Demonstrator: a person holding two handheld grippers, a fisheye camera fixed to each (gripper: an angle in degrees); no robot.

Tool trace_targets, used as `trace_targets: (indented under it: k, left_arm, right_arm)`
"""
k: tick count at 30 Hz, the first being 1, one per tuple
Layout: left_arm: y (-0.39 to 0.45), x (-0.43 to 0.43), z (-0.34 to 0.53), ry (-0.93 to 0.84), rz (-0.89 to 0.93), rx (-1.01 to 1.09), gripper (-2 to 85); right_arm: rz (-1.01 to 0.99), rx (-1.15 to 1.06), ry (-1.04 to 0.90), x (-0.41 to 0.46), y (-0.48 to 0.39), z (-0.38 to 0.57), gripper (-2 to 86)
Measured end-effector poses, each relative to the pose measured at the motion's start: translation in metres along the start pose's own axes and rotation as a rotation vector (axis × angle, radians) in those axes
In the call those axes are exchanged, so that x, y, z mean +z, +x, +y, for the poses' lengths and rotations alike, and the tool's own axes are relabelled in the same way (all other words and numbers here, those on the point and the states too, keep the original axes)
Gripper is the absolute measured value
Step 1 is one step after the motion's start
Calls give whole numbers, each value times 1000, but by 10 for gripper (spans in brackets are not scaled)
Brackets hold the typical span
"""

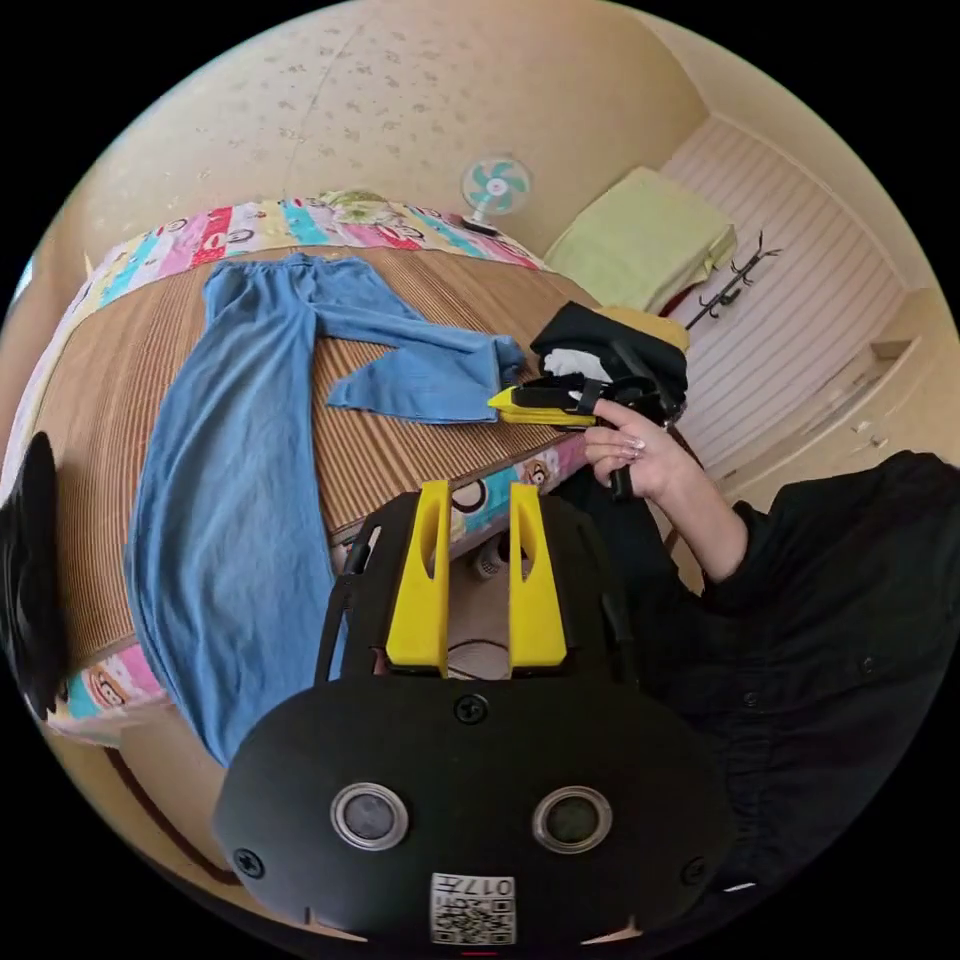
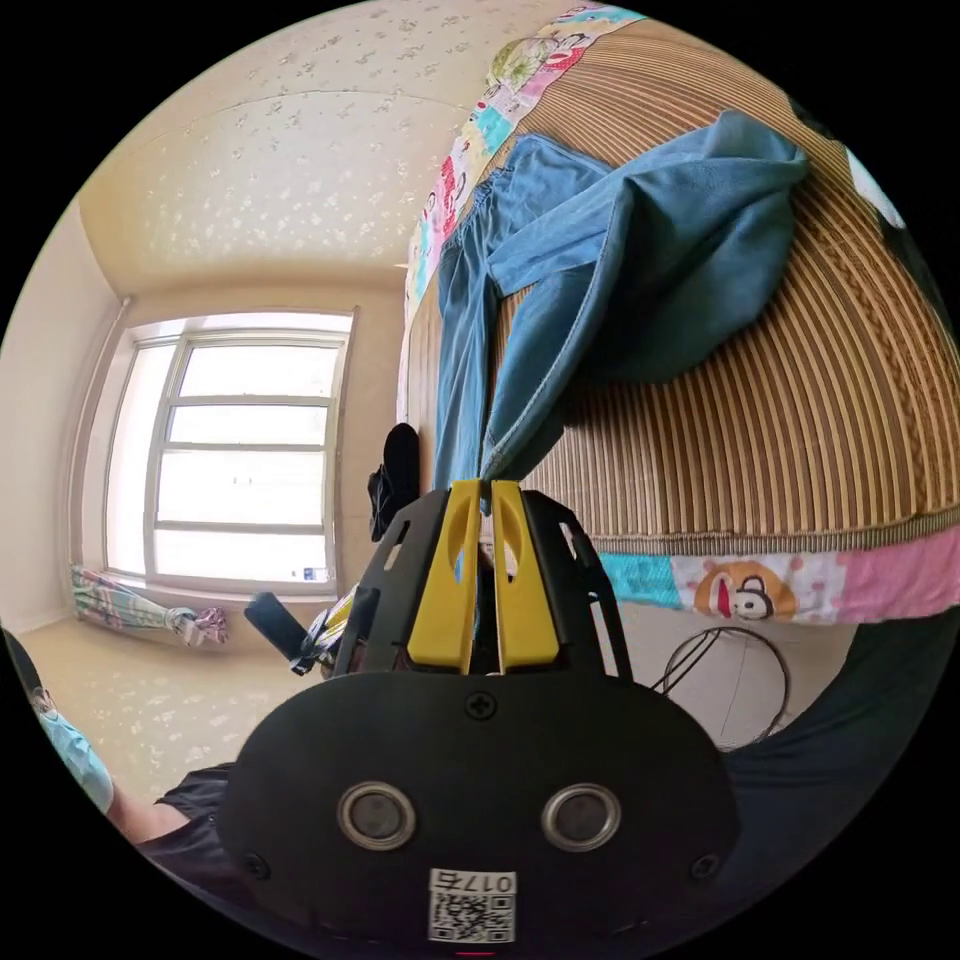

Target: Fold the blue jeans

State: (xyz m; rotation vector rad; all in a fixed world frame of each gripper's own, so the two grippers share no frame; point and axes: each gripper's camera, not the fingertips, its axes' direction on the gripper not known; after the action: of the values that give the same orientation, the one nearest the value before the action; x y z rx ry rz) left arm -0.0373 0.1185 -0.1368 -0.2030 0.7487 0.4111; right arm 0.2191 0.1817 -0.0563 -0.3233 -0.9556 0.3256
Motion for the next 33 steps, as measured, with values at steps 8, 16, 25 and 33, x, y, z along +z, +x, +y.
trace_targets:
  k: [8, 16, 25, 33]
  left_arm:
    - [60, 36, -11, 62, -288, 210, 132]
    - [60, 9, 32, 168, -223, 319, -1]
    - [52, -112, 111, 313, 193, 487, -4]
    - [81, -172, 138, 275, -27, 613, -5]
  right_arm:
    - [-94, -17, 3, -36, -20, 48, 22]
    - [-228, -97, -136, -65, -25, 58, 24]
    - [-266, -264, -236, -121, 15, 66, 52]
    - [-169, -46, -55, -129, 85, -5, 99]
